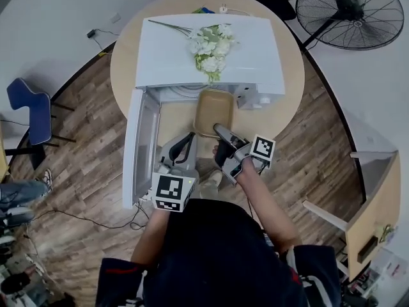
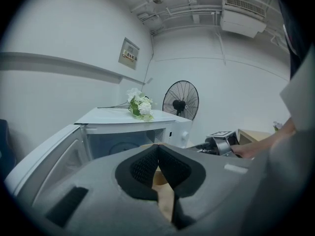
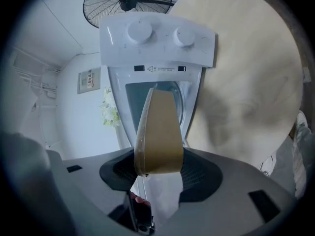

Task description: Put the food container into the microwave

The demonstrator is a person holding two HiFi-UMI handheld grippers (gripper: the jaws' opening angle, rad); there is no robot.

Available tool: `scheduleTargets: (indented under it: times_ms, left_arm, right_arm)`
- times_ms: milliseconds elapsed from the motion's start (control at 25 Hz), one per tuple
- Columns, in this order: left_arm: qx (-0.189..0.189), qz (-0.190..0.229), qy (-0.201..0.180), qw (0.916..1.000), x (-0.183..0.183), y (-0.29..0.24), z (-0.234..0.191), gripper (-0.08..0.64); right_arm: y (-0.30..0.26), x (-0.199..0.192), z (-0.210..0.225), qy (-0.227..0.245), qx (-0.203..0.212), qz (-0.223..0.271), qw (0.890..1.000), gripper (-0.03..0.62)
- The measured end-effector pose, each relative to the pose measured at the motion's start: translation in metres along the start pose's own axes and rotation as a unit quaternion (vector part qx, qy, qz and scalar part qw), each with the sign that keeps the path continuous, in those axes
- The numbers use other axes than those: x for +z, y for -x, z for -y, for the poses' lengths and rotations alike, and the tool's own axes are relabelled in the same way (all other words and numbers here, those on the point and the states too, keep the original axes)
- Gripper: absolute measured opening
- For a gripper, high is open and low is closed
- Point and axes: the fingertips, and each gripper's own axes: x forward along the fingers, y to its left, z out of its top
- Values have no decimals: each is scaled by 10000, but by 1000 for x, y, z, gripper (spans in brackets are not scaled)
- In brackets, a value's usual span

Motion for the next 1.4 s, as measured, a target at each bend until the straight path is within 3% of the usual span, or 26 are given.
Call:
scheduleTargets:
  times_ms: [440,640,1000,1400]
  left_arm:
    - [1,-303,151,9994,-21,-12,-26,15]
    - [81,-430,243,9987,-30,-17,-38,15]
    - [238,-574,308,9976,-41,-22,-56,15]
    - [97,-649,428,9969,-49,-22,-49,15]
  right_arm:
    - [-61,16,36,42,-359,-288,9989,213]
    - [-80,25,38,130,-319,-363,9987,213]
    - [-104,39,39,3,-96,-193,9998,218]
    - [-124,51,44,-27,-113,168,9998,225]
